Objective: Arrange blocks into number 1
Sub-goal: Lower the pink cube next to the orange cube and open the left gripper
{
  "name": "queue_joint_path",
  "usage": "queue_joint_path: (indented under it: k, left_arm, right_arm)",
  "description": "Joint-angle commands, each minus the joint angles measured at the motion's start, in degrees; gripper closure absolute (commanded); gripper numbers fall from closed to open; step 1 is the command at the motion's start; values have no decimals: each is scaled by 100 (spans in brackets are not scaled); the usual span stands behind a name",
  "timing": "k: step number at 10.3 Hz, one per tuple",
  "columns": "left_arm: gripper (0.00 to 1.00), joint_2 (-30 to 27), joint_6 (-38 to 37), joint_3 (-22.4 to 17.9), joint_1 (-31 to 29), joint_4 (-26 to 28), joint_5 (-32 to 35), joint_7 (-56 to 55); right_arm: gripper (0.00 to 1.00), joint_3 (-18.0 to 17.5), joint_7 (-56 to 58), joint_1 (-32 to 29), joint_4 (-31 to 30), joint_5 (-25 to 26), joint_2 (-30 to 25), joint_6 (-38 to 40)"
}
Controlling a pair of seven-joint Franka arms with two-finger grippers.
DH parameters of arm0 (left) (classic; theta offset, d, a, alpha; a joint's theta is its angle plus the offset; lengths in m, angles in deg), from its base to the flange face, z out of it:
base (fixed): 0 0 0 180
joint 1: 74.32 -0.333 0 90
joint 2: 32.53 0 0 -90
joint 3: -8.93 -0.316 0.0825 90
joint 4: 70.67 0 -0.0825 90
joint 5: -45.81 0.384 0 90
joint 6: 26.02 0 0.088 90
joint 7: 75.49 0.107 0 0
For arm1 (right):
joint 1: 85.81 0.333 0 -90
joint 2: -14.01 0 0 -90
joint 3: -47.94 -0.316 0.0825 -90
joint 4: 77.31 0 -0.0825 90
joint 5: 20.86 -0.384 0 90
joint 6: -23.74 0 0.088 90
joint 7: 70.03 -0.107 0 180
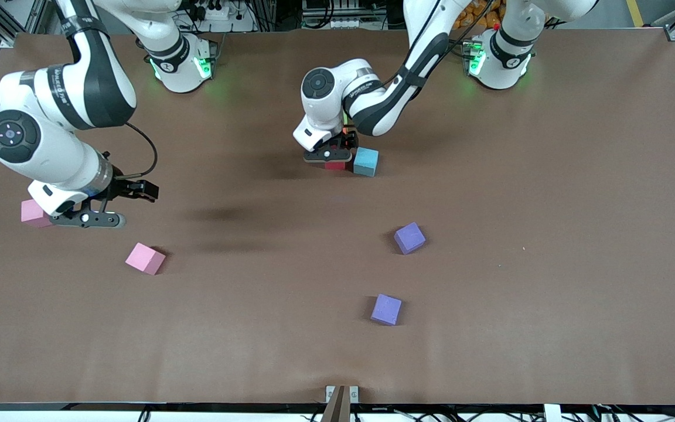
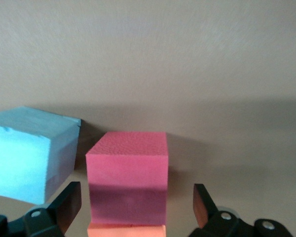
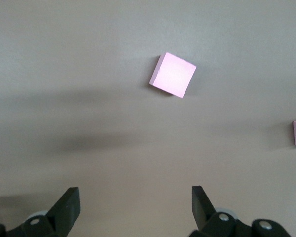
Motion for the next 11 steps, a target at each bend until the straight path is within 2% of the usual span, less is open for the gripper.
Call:
queue_joint_path:
  k: [1, 3, 6, 8, 9, 11]
  left_arm:
    - [0, -459, -599, 13, -295, -228, -96, 4]
    - [0, -616, -1310, -119, -610, -651, -8, 65]
    - [0, -1065, -1480, -119, -1629, -670, 456, 101]
    - [0, -1005, -1480, -93, -2175, -644, 914, 458]
    - [0, -943, -1480, -93, -2307, -626, 906, 1027]
    - [0, -811, -1446, -110, -2510, -687, 932, 1488]
  right_arm:
    - [0, -159, 25, 132, 180, -77, -80, 3]
    - [0, -160, -53, 509, 337, -77, -45, -7]
    - [0, -160, -54, 617, 391, -86, 42, -59]
    - [0, -160, -63, 957, 391, -121, 183, -164]
    - [0, -152, -132, 1125, 391, -321, 270, -330]
    - [0, -151, -605, 1362, 391, -525, 533, -786]
